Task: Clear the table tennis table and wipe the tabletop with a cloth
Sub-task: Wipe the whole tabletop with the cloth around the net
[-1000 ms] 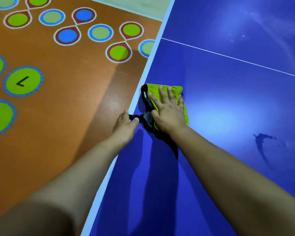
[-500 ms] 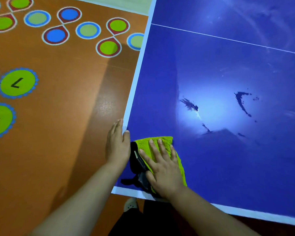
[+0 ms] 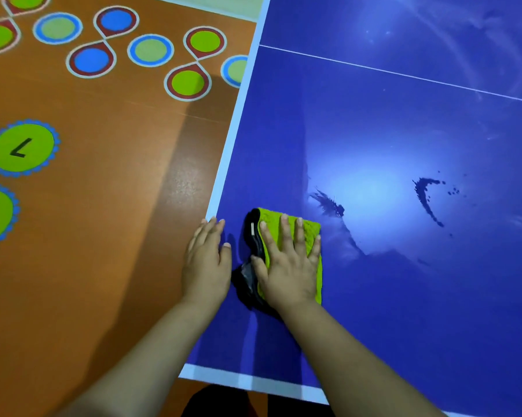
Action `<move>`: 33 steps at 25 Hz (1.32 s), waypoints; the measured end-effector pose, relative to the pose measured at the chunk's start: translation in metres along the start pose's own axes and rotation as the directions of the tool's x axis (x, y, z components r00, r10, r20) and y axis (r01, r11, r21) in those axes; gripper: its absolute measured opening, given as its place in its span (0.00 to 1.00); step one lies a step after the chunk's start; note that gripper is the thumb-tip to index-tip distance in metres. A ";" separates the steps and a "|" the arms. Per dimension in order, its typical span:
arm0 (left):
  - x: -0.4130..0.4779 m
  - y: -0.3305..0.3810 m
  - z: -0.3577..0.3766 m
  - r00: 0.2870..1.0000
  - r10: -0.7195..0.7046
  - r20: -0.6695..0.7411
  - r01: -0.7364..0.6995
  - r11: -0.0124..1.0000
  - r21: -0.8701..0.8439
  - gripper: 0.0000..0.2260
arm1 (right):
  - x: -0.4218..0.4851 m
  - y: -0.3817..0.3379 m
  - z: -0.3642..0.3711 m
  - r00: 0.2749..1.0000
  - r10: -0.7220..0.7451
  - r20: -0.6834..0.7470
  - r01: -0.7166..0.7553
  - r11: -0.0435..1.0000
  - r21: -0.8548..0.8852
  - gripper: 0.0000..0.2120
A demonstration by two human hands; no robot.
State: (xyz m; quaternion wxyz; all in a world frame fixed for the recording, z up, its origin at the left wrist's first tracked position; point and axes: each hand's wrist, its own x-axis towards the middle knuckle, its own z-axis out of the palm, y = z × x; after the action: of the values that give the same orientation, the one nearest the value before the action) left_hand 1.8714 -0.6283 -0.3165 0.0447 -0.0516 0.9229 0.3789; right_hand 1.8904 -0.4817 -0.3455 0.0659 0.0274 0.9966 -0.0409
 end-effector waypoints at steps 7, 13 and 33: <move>0.079 0.062 0.055 0.994 0.091 0.067 -0.105 0.961 0.255 0.29 | 0.189 0.054 -0.035 0.999 0.005 0.037 -0.006 1.000 0.012 0.29; 0.153 0.109 0.086 0.987 0.016 0.160 -0.088 0.886 0.455 0.40 | 0.348 0.088 -0.056 0.999 -0.037 -0.003 0.037 0.999 0.002 0.28; 0.193 0.143 0.101 0.959 -0.175 0.223 0.007 0.801 0.598 0.47 | 0.330 0.137 -0.061 0.983 -0.180 0.028 0.178 0.982 0.056 0.27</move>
State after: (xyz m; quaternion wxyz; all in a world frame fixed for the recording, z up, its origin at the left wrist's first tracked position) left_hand 1.6658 -0.4673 -0.3121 0.2005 -0.0282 0.9766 0.0732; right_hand 1.5638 -0.3239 -0.3399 0.0778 -0.0614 0.9924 -0.0735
